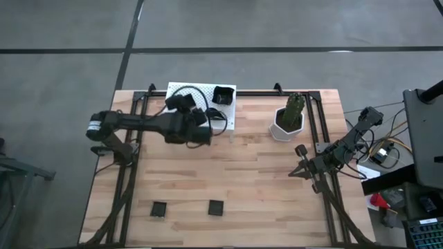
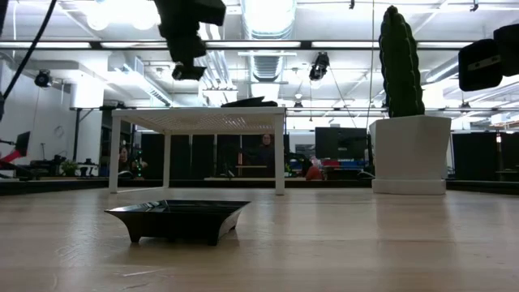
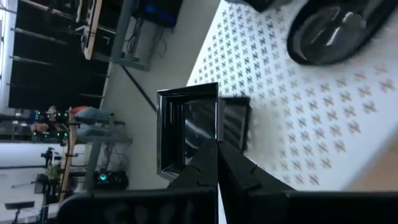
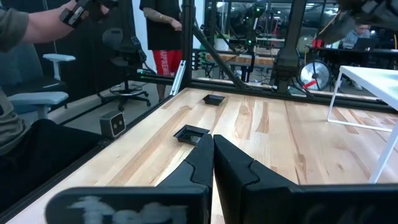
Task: Pick & Place Mini shaped plates
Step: Stack the square plate on top of the other square plates on the shelf
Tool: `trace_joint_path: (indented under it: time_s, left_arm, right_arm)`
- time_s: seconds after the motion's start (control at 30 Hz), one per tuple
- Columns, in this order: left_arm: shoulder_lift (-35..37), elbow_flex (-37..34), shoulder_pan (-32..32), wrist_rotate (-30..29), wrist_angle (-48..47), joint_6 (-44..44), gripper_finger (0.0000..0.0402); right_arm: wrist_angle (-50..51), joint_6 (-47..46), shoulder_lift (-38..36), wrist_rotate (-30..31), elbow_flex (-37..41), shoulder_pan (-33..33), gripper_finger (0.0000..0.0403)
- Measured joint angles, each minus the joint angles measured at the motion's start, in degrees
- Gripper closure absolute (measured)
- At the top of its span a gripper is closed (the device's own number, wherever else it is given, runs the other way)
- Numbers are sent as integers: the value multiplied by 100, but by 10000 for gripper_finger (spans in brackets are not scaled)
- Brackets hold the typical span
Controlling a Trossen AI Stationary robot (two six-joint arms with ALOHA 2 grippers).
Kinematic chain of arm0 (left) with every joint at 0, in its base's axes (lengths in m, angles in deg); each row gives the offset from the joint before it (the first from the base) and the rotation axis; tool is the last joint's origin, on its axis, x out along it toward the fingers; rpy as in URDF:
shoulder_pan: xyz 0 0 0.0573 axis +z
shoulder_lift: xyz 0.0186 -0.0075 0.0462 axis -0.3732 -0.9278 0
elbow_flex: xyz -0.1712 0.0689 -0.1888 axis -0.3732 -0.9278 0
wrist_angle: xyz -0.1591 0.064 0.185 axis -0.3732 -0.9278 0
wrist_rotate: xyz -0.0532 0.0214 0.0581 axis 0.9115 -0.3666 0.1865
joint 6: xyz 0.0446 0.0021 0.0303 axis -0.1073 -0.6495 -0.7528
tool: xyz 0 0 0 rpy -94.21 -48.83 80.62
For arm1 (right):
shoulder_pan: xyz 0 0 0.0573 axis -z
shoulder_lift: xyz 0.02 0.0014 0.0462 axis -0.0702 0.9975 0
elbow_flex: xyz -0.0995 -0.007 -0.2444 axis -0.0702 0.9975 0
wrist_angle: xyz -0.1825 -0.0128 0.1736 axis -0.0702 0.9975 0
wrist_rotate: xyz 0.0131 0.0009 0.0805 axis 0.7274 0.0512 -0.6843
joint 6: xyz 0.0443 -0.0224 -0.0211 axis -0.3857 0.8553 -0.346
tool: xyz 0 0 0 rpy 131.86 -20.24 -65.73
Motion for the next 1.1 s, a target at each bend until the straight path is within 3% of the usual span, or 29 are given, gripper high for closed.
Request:
trace_joint_path:
  time_s: [0.23, 0.4, 0.57, 0.8, 1.1]
  left_arm:
    - [44, -1, 602, 764, 693, -953, 401]
    - [208, -4, 916, 785, 813, -1102, 401]
    - [428, -201, 1147, 1174, 1454, -1562, 401]
    - [757, -993, 1328, 1191, 1950, -1590, 401]
    - [934, -1393, 1338, 1341, 2233, -1695, 401]
  right_arm:
    - [2, 3, -2, 0, 2, -2, 394]
    - [1, -2, -2, 0, 2, -2, 394]
    - [2, -4, -7, -2, 2, -2, 394]
    - [2, 7, -7, 0, 2, -1, 394]
    - [1, 5, -7, 0, 2, -2, 394]
